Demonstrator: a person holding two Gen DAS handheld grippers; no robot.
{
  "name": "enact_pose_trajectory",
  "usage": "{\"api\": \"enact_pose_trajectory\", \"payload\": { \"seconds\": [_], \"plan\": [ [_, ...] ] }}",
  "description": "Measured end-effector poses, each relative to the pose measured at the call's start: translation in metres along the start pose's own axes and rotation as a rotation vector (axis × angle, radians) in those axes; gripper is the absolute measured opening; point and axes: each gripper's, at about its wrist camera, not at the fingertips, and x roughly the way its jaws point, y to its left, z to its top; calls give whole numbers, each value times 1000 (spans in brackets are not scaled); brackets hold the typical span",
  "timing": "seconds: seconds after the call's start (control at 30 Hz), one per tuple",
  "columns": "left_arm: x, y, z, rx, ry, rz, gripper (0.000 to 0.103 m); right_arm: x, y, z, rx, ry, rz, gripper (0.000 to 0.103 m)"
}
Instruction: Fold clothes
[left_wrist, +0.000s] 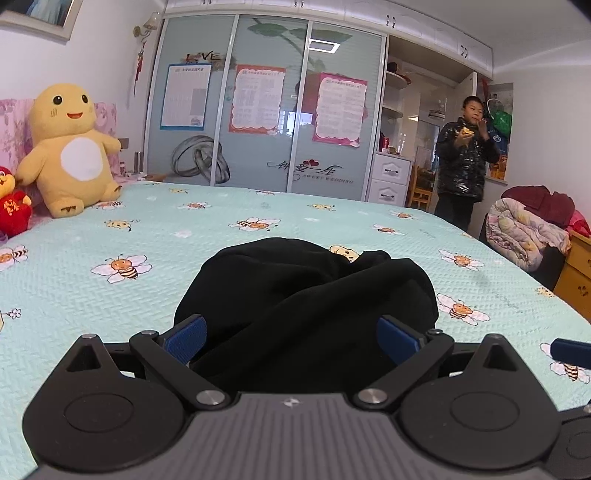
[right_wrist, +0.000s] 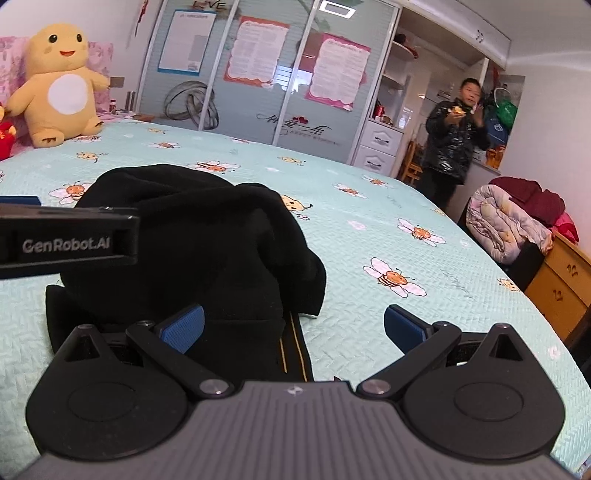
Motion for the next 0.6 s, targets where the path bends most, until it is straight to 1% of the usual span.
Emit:
{"api": "enact_pose_trajectory", "payload": {
  "seconds": [0.2, 0.6],
  "plan": [
    [-1, -2, -2, 4, -5, -19, 102, -3, -1, 3, 8, -3, -3, 102],
    [0, 0, -2, -25, 5, -71, 102, -5, -3, 5, 40, -5, -9, 102]
  ]
}}
